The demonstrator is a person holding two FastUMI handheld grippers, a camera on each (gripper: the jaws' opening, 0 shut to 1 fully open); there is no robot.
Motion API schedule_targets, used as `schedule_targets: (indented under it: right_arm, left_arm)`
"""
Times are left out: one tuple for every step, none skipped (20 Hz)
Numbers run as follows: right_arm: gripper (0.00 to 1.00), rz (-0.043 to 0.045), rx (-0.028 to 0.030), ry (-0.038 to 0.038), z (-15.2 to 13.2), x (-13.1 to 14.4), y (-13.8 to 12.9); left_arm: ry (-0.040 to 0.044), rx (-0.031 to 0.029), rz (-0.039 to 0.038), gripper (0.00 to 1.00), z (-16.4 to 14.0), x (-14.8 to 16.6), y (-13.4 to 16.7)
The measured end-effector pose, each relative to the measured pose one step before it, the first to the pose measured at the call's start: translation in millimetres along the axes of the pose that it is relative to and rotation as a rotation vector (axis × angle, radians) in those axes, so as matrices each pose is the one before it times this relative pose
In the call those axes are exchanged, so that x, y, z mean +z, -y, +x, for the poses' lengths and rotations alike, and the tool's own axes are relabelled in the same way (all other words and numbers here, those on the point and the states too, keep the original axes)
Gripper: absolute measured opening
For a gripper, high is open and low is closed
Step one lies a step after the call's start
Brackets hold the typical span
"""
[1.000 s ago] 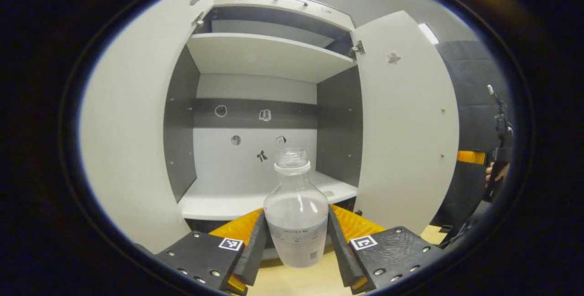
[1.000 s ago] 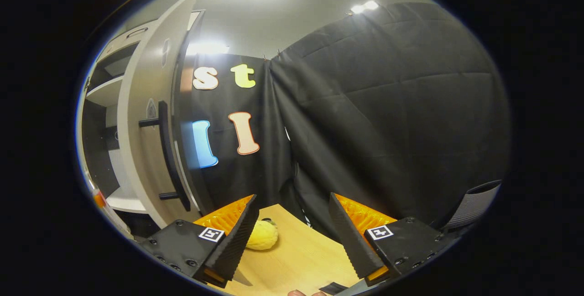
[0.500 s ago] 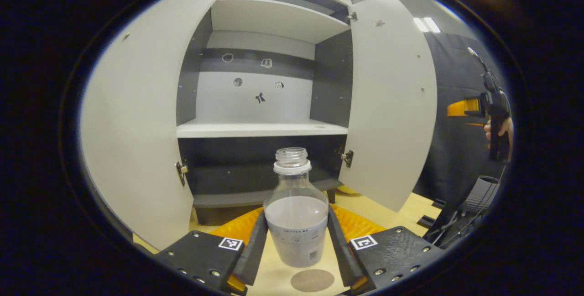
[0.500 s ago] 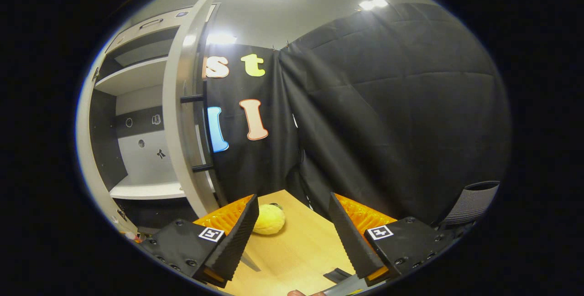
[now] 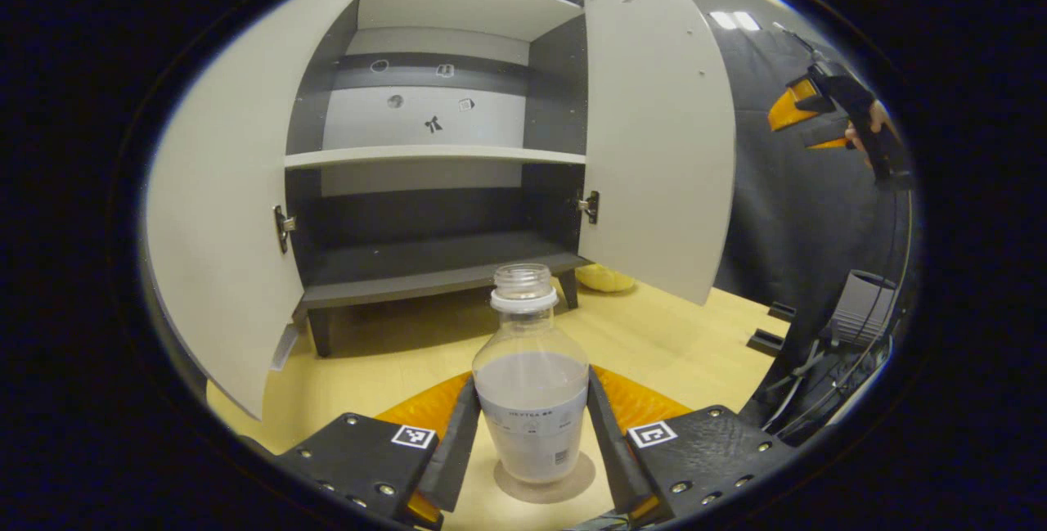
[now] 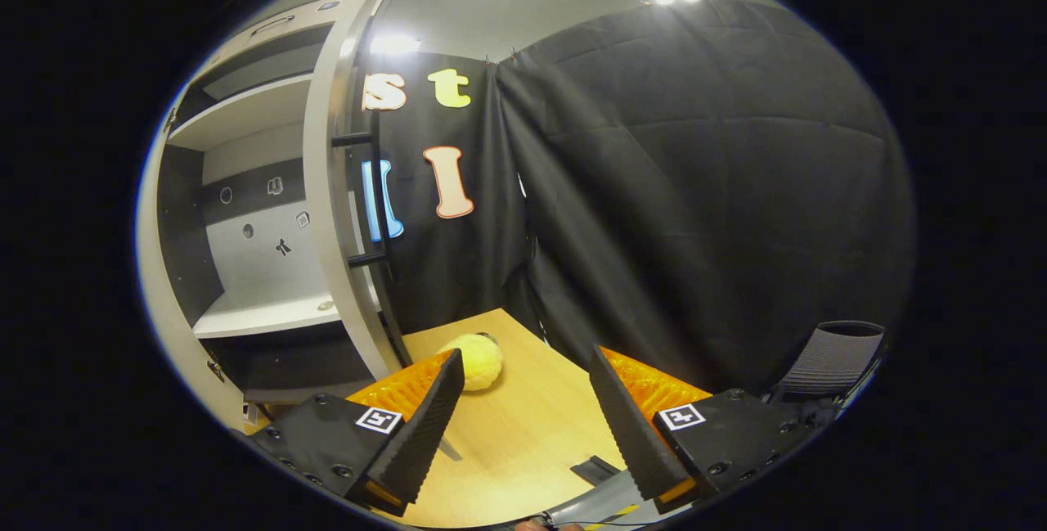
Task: Grasp the bottle in the cabinet with the left hand and place it on the coaster, then close the right door with the right hand and the left door with the left hand.
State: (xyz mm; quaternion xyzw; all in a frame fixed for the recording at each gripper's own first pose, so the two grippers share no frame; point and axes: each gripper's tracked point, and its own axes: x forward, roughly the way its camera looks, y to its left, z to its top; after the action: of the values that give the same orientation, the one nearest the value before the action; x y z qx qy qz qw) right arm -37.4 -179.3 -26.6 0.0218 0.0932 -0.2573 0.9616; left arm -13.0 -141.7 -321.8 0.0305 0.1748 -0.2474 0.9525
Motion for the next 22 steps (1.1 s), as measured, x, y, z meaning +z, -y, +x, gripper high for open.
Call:
schedule_targets:
  right_arm:
    - [0.98,0.00307,-0.00404,-0.00706,-0.82,-1.69,1.13]
    - [0.98,-0.00170,-0.00563,-0.00549,-1.27,-2.79,-0.15]
    - [0.98,-0.00471,-0.00278,-0.00510,-0.14,-0.67,0.41]
    - [0.98,0.00100,-0.00522,-0.01096,-0.96,-5.16,0.60]
    - [0.98,0.01358,-0.00226,-0.01463,-1.26,-2.45,-0.26]
    - [0.98,0.01861,0.00096,-0.01230,-0.94,-2.34,-1.63]
    - [0.98,0.01415,-0.00213,-0.00703,-1.88,-1.05,-0.60]
    - [0.98,0.00516,-0.00406,-0.00082,1.31,-2.24,1.91]
    - [0.98,0.00036,-0.00573,0.00170,-0.78,-0.04,1.61]
    - [0.98,0.00029,-0.00474,0.00260,-0.80,0.51,1.64]
    - [0.98,0.00022,-0.00486,0.00348,-0.98,0.80,1.70]
    - [0.98,0.00016,-0.00633,0.00280,0.27,-0.38,2.72]
    - [0.98,0.00221,-0.00450,-0.00008,-0.74,-0.31,1.27]
    - [0.98,0.00442,-0.00168,-0.00195,-0.03,-2.60,0.96]
    - [0.98,0.00554,-0.00156,-0.00554,0.44,-2.41,0.51]
    - [0.98,0.00839,-0.00206,-0.00940,-0.17,-3.01,0.58]
    - [0.98,0.01120,0.00048,-0.00791,0.50,-2.43,0.04]
    - [0.98,0.01128,0.00087,-0.00561,0.05,-1.69,-0.01]
    - [0.98,0.00969,0.00094,-0.00239,1.28,0.21,-0.36]
    - [0.98,0.01095,0.00155,-0.00135,2.90,-0.10,0.48]
    - [0.98,0.01478,0.00428,-0.00306,3.09,-0.03,-0.07]
    - [0.98,0.01590,0.00341,-0.00552,3.77,-0.64,-0.17]
  left_arm:
    - [0.00318,-0.01296,0.01177,0.70,0.98,-4.17,4.50]
    - [0.00429,-0.00570,0.00978,0.70,0.66,-4.48,1.37]
    - [0.00278,-0.00071,0.01158,0.70,2.11,-4.45,0.60]
    - [-0.00295,-0.00570,0.01012,0.70,1.51,-6.15,0.81]
    - [-0.00505,-0.00834,0.00505,0.70,0.91,-4.40,2.06]
    - [-0.00552,-0.00803,0.00530,0.70,0.74,-4.96,1.33]
    - [0.00401,-0.00573,0.01213,0.70,-0.08,-0.19,1.31]
    - [0.00065,-0.00647,0.01340,0.71,0.06,-0.09,1.74]
    - [-0.00530,-0.00305,0.00886,0.71,-1.10,-0.35,-0.15]
    - [-0.00252,-0.00149,0.00200,0.71,-0.84,0.58,-0.28]
    - [-0.00577,-0.00014,-0.00115,0.71,0.35,-0.95,0.10]
    - [-0.00427,0.00104,-0.00580,0.71,-0.41,-0.97,0.62]
    - [-0.00595,0.00234,-0.00978,0.71,0.72,-0.94,0.11]
    - [-0.00637,0.00149,-0.01021,0.72,0.13,-1.43,-0.45]
    - [-0.00544,0.00259,-0.00960,0.72,-0.03,0.13,-0.30]
    - [-0.00250,0.00655,-0.00810,0.72,1.22,-1.99,0.04]
    - [-0.00107,-0.00235,-0.00810,0.80,-0.94,1.31,0.40]
    - [0.00312,-0.00039,-0.00440,0.87,-7.87,4.04,-2.28]
    - [0.00228,0.00378,0.00275,0.95,-3.51,5.34,-2.62]
    - [0.00334,-0.00176,0.00353,0.95,-3.10,7.95,-1.80]
    - [0.00624,-0.00147,0.00347,0.95,-1.45,9.89,-0.05]
    - [0.00817,-0.00426,0.00234,1.00,-3.50,10.84,0.33]
